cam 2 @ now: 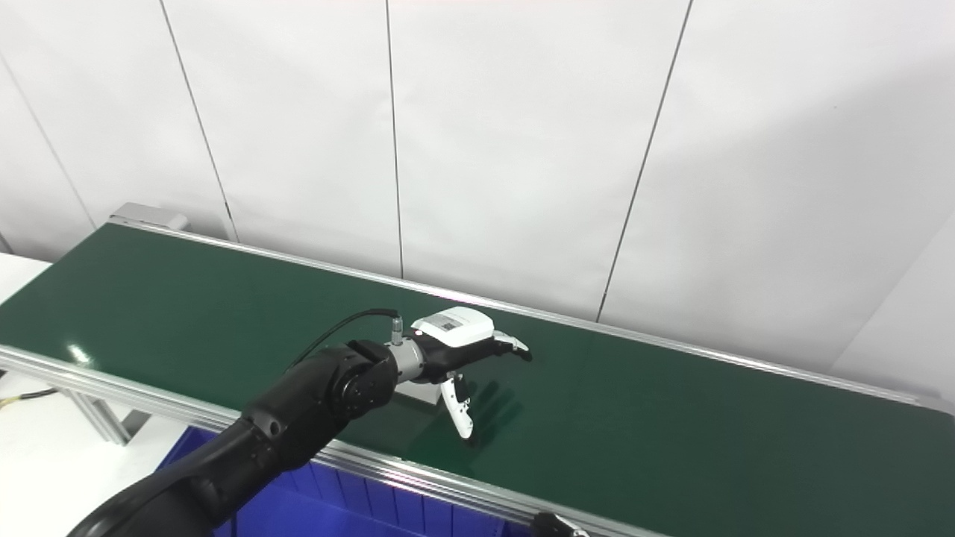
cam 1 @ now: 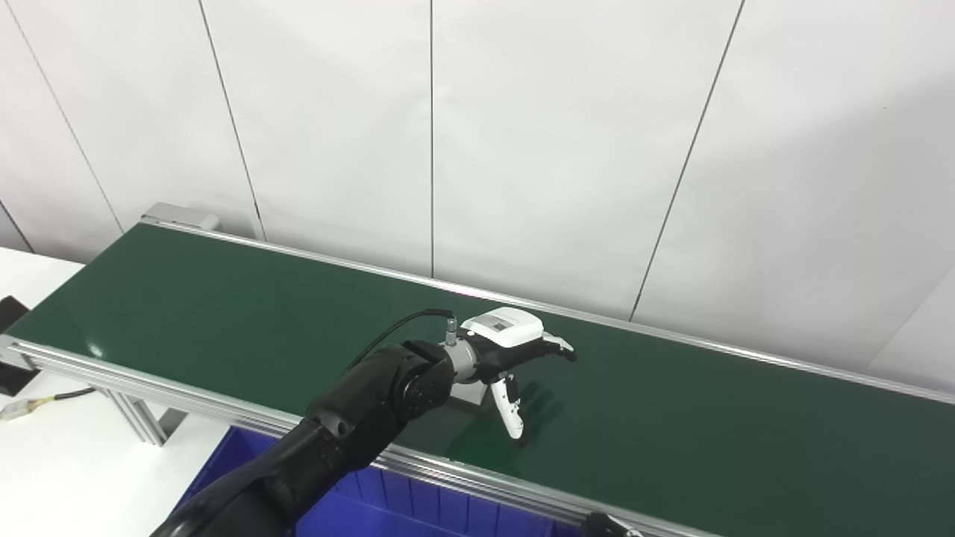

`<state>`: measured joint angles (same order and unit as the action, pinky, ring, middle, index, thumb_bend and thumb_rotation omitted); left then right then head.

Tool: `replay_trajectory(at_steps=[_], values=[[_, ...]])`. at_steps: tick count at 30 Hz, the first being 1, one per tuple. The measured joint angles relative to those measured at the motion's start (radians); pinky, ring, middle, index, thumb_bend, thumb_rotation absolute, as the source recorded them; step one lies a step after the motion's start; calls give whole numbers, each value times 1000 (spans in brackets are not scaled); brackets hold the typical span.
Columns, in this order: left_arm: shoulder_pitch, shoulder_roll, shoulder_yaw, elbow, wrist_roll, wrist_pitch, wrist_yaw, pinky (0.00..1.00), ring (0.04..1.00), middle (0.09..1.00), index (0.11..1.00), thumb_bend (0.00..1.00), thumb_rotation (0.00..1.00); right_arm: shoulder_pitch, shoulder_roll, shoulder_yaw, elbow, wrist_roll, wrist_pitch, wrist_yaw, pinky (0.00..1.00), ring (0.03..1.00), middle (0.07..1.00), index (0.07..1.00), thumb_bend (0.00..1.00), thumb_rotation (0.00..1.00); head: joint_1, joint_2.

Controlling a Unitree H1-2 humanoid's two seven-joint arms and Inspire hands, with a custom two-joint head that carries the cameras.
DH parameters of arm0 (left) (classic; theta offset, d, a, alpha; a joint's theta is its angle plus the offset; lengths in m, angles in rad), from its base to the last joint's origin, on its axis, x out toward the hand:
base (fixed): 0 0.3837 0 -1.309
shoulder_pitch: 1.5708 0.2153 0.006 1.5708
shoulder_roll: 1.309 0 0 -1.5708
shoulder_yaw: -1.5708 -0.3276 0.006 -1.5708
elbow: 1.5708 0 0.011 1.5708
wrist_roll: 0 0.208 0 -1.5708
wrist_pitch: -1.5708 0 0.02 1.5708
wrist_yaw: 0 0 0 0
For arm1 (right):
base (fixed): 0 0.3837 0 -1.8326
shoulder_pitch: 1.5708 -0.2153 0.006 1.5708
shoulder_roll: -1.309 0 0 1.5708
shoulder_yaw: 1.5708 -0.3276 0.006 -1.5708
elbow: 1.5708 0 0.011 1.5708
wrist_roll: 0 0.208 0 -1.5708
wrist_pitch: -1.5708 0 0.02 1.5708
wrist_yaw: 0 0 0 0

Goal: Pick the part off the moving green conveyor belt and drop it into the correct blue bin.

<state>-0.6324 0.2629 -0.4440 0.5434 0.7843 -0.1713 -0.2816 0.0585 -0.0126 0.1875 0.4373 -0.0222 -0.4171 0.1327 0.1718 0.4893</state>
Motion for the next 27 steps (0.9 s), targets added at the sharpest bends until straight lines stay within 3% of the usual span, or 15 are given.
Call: replay_trajectory(at_steps=[9,21,27], values=[[-31,-4,-32,68,1,23,-3,711,878,937,892,1000,263,4,3,15,-8,-4,0,-21,659,745,833,747,959,144,-9,3],[-37,-4,-68,83,24,40,44,784,916,943,900,1000,295,14,4,31,-13,-4,0,-38,669,752,839,750,947,134,-20,9],[-42,-4,-85,98,56,59,75,775,884,904,851,990,176,20,7,34,-18,-4,0,-40,661,749,839,751,947,138,-29,14]])
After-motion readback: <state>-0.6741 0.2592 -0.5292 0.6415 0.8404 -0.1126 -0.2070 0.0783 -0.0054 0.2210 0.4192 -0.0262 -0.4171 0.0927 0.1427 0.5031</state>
